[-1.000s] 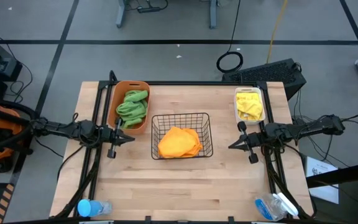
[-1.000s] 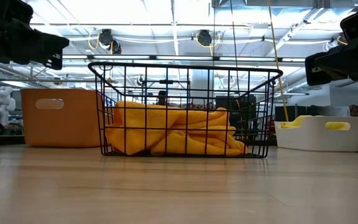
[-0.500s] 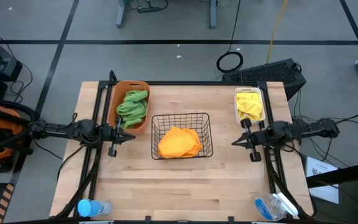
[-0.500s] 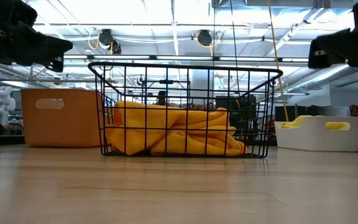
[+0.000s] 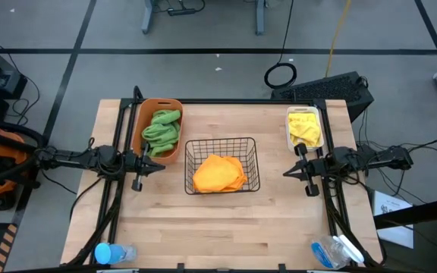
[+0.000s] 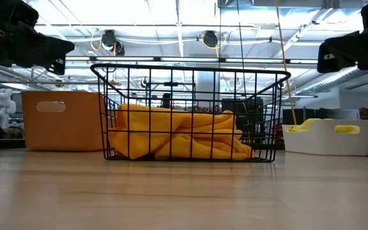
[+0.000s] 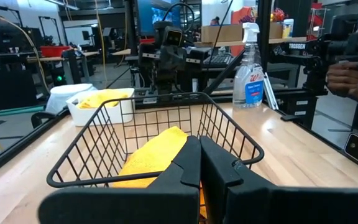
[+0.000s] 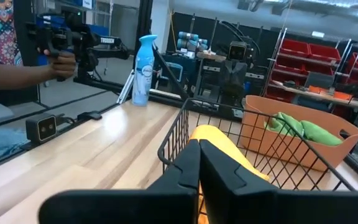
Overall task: Sort microfiber towel by color & place in baskets
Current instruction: Return to Home Position
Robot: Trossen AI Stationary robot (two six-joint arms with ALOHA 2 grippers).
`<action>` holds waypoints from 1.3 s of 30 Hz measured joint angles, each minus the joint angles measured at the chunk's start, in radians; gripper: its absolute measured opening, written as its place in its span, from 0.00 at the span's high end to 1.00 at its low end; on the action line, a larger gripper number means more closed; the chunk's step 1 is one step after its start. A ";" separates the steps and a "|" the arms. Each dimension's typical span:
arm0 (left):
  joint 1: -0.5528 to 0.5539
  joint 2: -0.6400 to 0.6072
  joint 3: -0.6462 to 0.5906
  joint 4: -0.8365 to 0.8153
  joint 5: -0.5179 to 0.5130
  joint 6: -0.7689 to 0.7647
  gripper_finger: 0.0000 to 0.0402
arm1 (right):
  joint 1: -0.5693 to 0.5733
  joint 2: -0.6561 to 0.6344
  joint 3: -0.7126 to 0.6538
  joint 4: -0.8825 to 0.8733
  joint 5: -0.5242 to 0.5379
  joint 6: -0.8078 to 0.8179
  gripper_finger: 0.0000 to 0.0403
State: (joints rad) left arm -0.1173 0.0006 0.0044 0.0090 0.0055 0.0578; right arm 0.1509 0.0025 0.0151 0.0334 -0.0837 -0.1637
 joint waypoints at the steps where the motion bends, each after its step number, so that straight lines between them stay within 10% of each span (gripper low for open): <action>1: 0.000 0.000 0.000 0.000 0.000 0.000 1.00 | 0.000 0.000 0.000 0.002 0.000 -0.015 1.00; 39: 0.000 0.000 0.000 0.000 -0.001 0.000 1.00 | -0.073 0.000 0.000 -0.007 0.009 0.048 1.00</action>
State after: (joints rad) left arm -0.1173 0.0006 0.0040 0.0093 0.0048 0.0580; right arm 0.0780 0.0029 0.0151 0.0265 -0.0746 -0.1158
